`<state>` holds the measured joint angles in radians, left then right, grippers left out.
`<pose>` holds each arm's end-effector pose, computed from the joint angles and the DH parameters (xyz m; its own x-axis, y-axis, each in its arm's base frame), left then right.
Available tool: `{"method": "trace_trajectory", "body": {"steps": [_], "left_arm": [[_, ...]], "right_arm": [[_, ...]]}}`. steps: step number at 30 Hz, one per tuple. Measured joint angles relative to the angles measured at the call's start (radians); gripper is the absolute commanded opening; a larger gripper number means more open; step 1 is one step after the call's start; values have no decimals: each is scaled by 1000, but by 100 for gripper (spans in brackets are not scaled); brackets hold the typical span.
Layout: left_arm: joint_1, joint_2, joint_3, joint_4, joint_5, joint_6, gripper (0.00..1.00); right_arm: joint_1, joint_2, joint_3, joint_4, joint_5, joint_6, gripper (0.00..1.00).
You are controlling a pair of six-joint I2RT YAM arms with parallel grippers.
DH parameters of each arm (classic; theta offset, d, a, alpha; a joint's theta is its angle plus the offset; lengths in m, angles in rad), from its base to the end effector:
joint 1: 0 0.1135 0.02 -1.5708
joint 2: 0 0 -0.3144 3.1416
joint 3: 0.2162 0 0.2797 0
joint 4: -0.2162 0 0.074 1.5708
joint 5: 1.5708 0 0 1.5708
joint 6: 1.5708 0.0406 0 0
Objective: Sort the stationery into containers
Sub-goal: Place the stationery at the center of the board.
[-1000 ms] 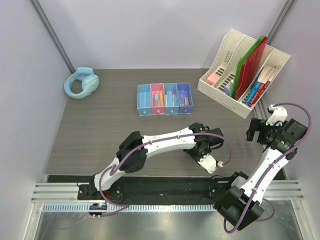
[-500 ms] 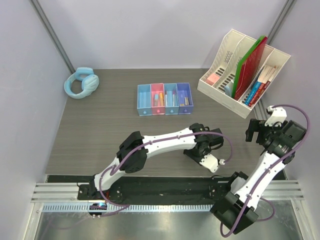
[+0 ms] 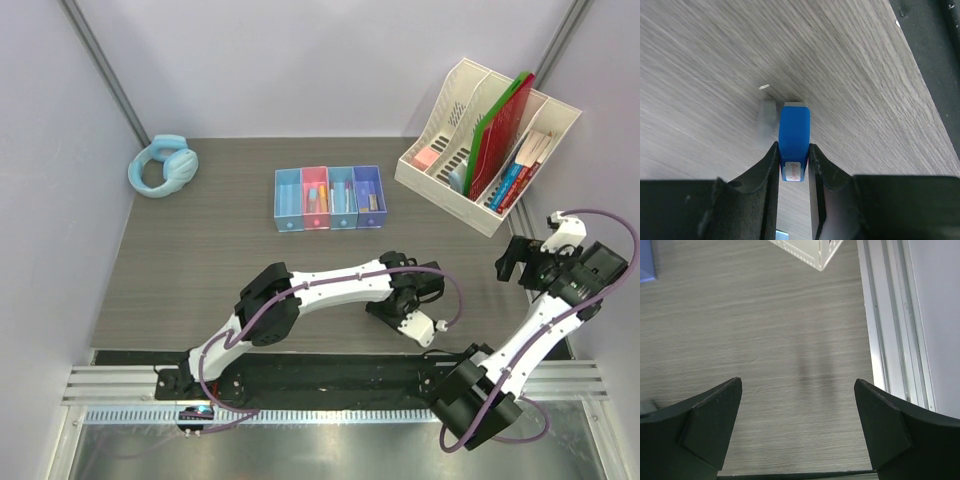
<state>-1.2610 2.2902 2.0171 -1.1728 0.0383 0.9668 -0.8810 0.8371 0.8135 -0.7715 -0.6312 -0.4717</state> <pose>0.1573 -0.4964 0.2204 0.6127 0.7837 -0.1020 0.7903 -0.6074 0.0810 0.1195 -0.1072 0.3243 -0.5682 0.1123 -0.8152 0.1141 0.9918 0.0571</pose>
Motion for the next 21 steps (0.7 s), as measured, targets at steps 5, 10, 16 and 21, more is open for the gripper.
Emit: {"method": "trace_trajectory", "body": {"steps": [5, 10, 16, 21], "left_arm": [[2, 0, -14, 10, 0, -1, 0], [5, 0, -13, 19, 1, -3, 0], [5, 0, -13, 21, 1, -4, 0], [5, 0, -8, 20, -2, -4, 0]], "right_arm": [[-5, 26, 131, -16, -45, 31, 100], [-5, 32, 288, -6, -71, 64, 100], [-5, 34, 356, 4, -91, 92, 99], [-5, 45, 357, -1, -92, 108, 100]]}}
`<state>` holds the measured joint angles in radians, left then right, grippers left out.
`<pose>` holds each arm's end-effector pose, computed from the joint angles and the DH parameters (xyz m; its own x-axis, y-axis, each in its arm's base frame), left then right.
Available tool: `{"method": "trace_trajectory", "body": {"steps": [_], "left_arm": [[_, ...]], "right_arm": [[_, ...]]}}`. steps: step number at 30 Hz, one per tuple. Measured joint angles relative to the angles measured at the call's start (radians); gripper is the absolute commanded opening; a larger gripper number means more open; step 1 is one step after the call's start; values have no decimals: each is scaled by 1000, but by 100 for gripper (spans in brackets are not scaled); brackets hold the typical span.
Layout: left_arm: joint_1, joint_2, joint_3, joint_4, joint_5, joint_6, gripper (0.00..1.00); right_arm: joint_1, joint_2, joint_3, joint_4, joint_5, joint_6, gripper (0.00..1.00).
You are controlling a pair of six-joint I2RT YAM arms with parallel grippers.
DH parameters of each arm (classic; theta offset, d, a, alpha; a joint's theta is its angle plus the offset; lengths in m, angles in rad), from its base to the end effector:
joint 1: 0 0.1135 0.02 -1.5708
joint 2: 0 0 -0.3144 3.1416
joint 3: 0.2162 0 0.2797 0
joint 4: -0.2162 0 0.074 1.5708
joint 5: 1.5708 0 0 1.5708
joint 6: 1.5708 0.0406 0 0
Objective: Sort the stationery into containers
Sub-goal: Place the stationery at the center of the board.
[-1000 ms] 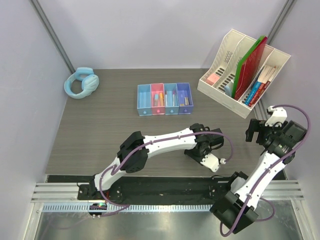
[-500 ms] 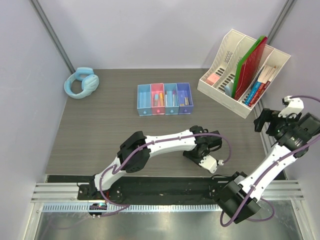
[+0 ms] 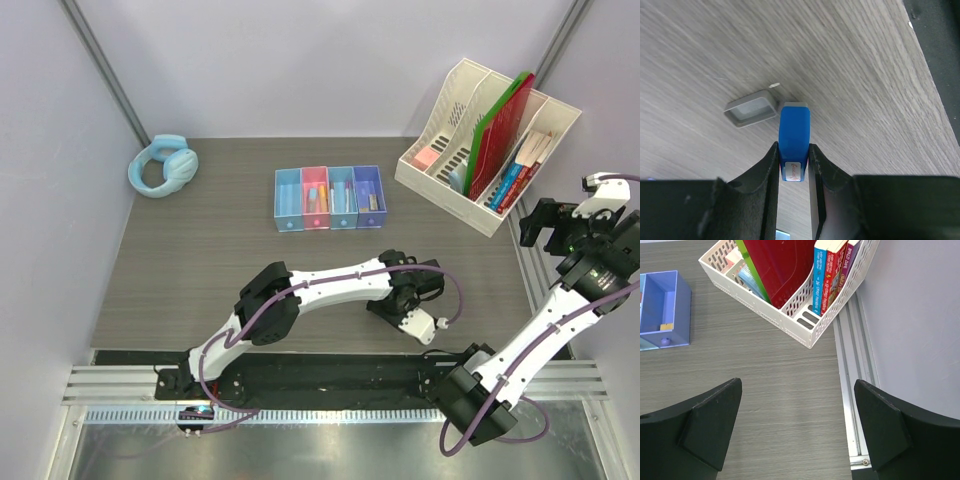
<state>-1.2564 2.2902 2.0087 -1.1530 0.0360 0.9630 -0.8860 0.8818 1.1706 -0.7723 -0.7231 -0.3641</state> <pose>0.1600 -0.4967 0.2182 0.6065 0.7879 -0.1069 0.7951 -0.5996 0.0912 0.1203 -0.1049 0.4429 -0.3496 0.0060 -0.9369 0.0917 0.9954 -0.0278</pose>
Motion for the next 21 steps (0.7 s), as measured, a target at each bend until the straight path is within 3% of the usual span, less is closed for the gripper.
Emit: {"method": "trace_trajectory", "body": {"steps": [8, 21], "left_arm": [[0, -16, 19, 16, -12, 38, 0], [0, -136, -252, 213, -108, 218, 0]], "right_arm": [[0, 4, 47, 0, -16, 30, 100], [0, 55, 77, 5, -32, 53, 99]]}}
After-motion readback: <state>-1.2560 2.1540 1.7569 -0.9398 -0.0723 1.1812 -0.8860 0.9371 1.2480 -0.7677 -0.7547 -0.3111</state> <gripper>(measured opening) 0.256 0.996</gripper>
